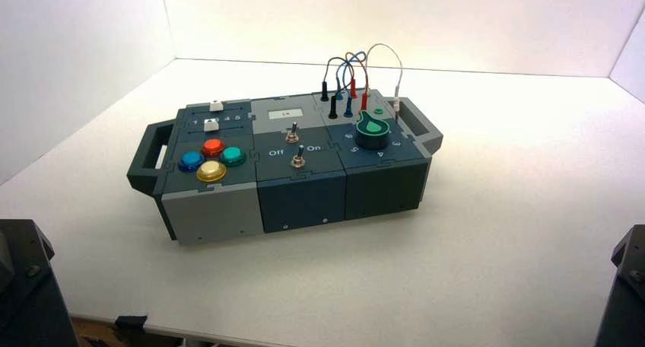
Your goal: Move the left gripper to the left.
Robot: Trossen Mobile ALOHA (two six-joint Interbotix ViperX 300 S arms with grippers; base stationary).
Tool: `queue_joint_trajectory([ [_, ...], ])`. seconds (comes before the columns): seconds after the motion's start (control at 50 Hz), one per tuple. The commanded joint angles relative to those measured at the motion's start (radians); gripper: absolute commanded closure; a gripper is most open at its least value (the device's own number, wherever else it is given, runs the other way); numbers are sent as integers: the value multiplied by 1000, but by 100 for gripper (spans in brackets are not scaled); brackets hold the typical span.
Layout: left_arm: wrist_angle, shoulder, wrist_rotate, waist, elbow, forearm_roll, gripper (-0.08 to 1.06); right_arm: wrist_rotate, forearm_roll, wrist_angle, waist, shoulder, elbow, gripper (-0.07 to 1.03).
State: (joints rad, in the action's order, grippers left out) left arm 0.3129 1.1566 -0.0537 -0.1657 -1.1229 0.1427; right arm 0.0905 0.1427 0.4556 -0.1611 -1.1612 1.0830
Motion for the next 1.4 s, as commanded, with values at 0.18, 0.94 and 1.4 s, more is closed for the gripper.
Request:
queue_joint_trajectory([
  [0.18,-5,-26,-2,6,15,-2,101,6,-3,-11,6,5,-12,98],
  [0.94,-74,-207,-20,284,84,-5,101,6,-26,-14,6,72,-5,98],
  [1.4,-81,-419,-23,520,302,-5,101,6,-44,-15,5,106,-3,98],
])
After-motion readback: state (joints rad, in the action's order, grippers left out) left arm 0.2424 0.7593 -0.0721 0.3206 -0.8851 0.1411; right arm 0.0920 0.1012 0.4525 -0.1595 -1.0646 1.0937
